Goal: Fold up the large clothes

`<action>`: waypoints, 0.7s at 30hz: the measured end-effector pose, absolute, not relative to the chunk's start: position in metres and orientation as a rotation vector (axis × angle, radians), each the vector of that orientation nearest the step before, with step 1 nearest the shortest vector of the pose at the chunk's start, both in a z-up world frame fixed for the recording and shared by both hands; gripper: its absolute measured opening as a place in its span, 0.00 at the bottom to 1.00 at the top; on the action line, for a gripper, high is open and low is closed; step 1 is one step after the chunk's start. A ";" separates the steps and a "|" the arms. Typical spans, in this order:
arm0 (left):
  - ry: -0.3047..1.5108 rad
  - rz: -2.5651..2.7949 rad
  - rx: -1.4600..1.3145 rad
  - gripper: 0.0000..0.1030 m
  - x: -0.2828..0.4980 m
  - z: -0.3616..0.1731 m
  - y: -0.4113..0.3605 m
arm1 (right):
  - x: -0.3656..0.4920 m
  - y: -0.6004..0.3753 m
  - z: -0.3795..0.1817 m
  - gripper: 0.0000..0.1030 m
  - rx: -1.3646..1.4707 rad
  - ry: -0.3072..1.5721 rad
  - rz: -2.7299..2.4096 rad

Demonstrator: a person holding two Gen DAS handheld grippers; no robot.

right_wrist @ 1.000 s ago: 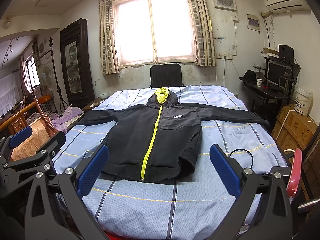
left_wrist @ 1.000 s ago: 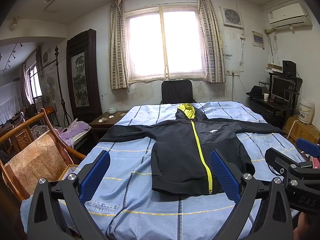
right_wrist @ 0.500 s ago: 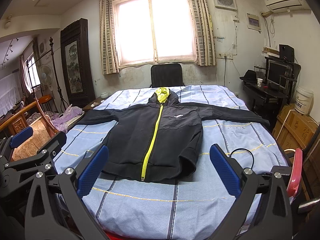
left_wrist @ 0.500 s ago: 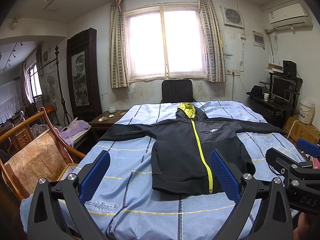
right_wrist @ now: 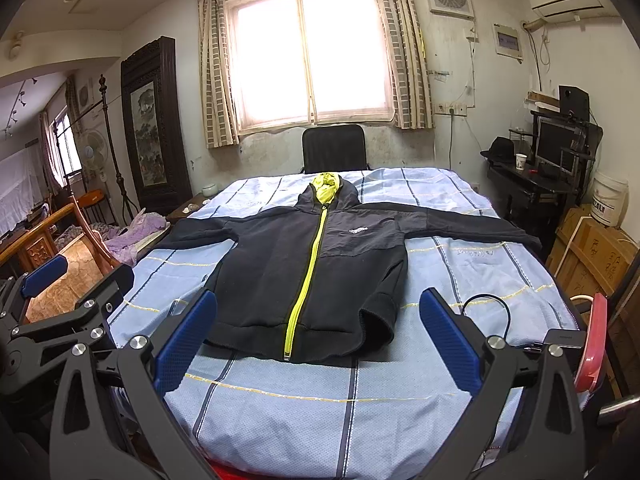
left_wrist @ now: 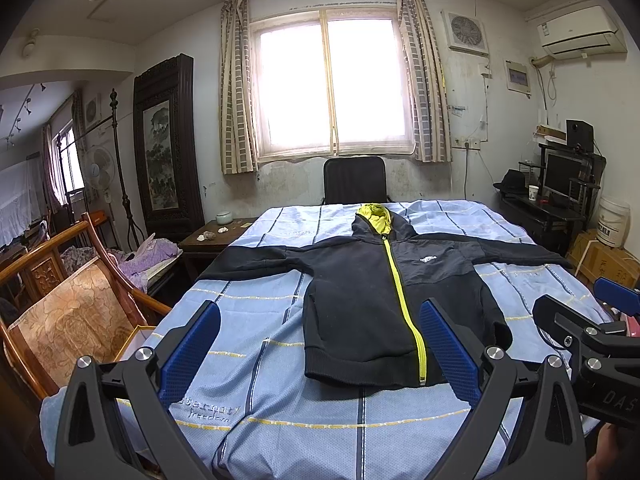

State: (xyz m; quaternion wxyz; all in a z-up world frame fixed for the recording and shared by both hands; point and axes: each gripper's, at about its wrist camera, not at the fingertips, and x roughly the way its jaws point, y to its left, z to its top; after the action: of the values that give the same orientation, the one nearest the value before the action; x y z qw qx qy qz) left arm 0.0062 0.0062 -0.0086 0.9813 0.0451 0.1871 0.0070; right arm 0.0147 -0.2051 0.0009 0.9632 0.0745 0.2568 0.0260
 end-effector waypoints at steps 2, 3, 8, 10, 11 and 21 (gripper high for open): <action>0.378 0.014 0.090 0.97 0.006 -0.009 0.007 | 0.011 -0.198 -0.002 0.96 0.152 0.520 0.054; 0.379 0.014 0.089 0.97 0.006 -0.011 0.008 | 0.010 -0.196 -0.003 0.96 0.151 0.520 0.053; 0.404 0.005 0.082 0.97 0.011 -0.018 0.014 | 0.010 -0.197 -0.003 0.96 0.157 0.519 0.057; 0.442 -0.022 0.051 0.97 0.019 -0.023 0.023 | 0.010 -0.199 -0.007 0.96 0.186 0.503 0.093; 0.469 -0.034 0.031 0.97 0.026 -0.025 0.030 | 0.012 -0.203 -0.009 0.96 0.201 0.495 0.118; 0.727 -0.158 -0.195 0.97 0.101 -0.082 0.093 | 0.058 -0.279 -0.074 0.96 0.481 0.632 0.189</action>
State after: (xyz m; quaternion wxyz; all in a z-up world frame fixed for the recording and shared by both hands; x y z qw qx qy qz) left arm 0.1005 0.0930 -0.0817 0.9270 -0.0953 0.3545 -0.0770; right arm 0.0582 -0.2791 -0.0743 0.9178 0.2339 0.3074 0.0917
